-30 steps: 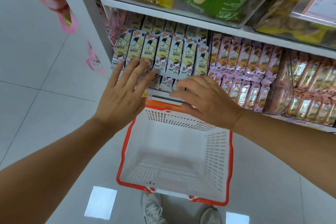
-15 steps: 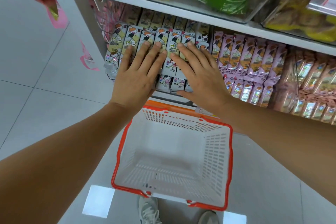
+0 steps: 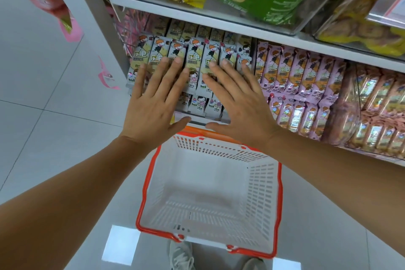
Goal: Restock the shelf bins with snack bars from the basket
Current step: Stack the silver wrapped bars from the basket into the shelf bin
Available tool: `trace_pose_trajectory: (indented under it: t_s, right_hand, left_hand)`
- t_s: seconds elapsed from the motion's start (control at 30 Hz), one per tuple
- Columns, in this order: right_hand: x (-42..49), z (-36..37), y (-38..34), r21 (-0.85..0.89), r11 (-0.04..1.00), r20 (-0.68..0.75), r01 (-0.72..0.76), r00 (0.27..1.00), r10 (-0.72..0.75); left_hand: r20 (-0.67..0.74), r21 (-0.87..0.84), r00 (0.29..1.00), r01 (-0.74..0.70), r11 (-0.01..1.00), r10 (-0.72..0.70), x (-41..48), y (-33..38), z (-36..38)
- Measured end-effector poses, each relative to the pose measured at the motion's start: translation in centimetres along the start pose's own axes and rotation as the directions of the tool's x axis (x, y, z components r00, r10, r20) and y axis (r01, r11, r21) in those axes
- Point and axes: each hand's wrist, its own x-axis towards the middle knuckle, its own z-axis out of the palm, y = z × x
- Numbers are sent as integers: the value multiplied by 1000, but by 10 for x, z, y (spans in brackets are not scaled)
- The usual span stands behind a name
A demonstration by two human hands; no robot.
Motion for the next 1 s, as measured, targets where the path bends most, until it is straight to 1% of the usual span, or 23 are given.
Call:
trace_pose_trajectory:
  t_s: [0.1,0.2,0.3,0.43,0.57,0.67,0.77,0.83,0.93,1.0]
  right_hand:
    - [7,3,-10,-17,1000,3,6,1000,-6]
    - [19,5,-14,0,1000,-37,-18,999,17]
    - [22,7,-13,3,1000,-59,-25,998,25]
    - [23,10,-11,2,999,-74,-38,997,38]
    - [26,9,-9,10,999,-78,-43,996,44]
    - [22,6,-10,36,999,-53,-29,998,31]
    - [19,0,-10,21,1000,-22,-21,1000,21]
    - [24,-3,-10,-3,998,14,-60,998,60]
    - [35,0,-12,-53,991,119,-119,985,125]
    - [39,2,-16,-66,990,129,-123,983,130]
  left_hand:
    - [17,36,1000,8,999,-8,-7,-14,0]
    - [24,48,1000,12,999,-13,-5,-21,4]
    - [8,44,1000,2,999,-2,-1,-22,9]
    - [-41,56,999,27,998,-25,3,-21,11]
    - [-28,42,999,41,998,-40,4,-19,10]
    - [-22,22,1000,18,1000,-17,-1,-20,9]
    - [-1,5,1000,26,1000,-26,-5,-23,7]
    - [7,-2,999,44,999,-44,-5,-24,7]
    - [10,-2,999,53,999,-53,-4,-24,9]
    - [10,-7,999,52,999,-52,-3,-24,10]
